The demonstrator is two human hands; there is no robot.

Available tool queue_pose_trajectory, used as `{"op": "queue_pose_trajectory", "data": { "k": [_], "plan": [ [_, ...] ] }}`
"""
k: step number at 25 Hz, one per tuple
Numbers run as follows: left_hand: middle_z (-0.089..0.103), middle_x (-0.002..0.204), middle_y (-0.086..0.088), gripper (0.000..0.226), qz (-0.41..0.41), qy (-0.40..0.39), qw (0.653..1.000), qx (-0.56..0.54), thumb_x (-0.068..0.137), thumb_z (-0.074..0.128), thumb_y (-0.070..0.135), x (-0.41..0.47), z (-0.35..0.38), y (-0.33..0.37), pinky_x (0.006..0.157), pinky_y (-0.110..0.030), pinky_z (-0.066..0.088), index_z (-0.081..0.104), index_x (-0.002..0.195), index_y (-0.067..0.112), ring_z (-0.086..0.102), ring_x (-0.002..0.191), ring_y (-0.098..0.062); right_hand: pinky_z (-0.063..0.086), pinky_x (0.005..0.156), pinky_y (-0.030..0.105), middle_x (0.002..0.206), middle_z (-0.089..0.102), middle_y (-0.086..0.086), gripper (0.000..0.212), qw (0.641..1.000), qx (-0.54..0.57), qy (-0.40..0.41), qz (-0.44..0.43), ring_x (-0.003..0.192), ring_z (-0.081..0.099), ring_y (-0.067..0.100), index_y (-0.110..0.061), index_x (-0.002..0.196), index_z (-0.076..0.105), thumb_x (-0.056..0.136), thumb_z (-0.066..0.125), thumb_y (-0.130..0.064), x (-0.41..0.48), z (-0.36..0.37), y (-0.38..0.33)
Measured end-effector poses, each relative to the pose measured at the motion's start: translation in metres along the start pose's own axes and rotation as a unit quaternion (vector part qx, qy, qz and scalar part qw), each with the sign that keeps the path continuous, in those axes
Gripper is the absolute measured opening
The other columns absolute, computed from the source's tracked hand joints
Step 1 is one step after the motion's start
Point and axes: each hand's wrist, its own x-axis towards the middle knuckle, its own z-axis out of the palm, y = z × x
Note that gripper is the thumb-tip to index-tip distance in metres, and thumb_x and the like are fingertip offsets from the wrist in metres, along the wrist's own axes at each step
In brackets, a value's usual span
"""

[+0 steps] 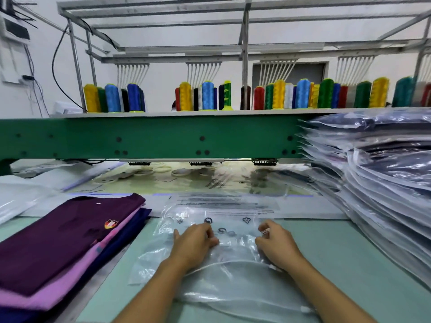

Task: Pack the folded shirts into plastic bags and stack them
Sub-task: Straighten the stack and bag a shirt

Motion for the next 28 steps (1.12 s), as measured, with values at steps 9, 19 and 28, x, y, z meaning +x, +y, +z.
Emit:
{"op": "queue_pose_trajectory", "data": {
  "k": [9, 19, 28],
  "plan": [
    [0.065, 0.103, 0.015, 0.021, 0.2, 0.07, 0.977, -0.013, 0.095, 0.06, 0.053, -0.019, -0.011, 0.037, 0.094, -0.03, 0.045, 0.056, 0.095, 0.033, 0.057, 0.099, -0.007, 0.03, 0.038, 0.019, 0.05, 0.057, 0.003, 0.025, 0.966, 0.244, 0.036, 0.077, 0.037, 0.044, 0.015, -0.019, 0.098, 0.059, 0.083, 0.056, 0.001, -0.003, 0.002, -0.007],
    [0.071, 0.098, 0.01, 0.014, 0.339, 0.144, 0.928, -0.049, 0.099, 0.061, 0.038, -0.034, 0.011, 0.071, 0.071, -0.037, 0.053, 0.065, 0.107, 0.028, 0.065, 0.086, -0.013, 0.021, 0.037, 0.016, 0.058, 0.05, 0.001, 0.011, 0.905, 0.403, -0.075, 0.115, 0.039, 0.036, 0.011, -0.012, 0.102, 0.053, 0.094, 0.05, -0.005, -0.009, -0.008, -0.019],
    [0.07, 0.08, 0.001, 0.01, 0.299, 0.187, 0.935, 0.023, 0.098, 0.066, 0.028, -0.03, 0.004, 0.069, 0.058, -0.038, 0.051, 0.064, 0.096, 0.019, 0.064, 0.073, -0.023, 0.016, 0.035, 0.016, 0.052, 0.032, -0.004, 0.017, 0.9, 0.421, -0.082, 0.084, 0.042, 0.02, 0.008, -0.014, 0.101, 0.045, 0.097, 0.048, 0.003, -0.007, -0.017, -0.018]
  ]
}}
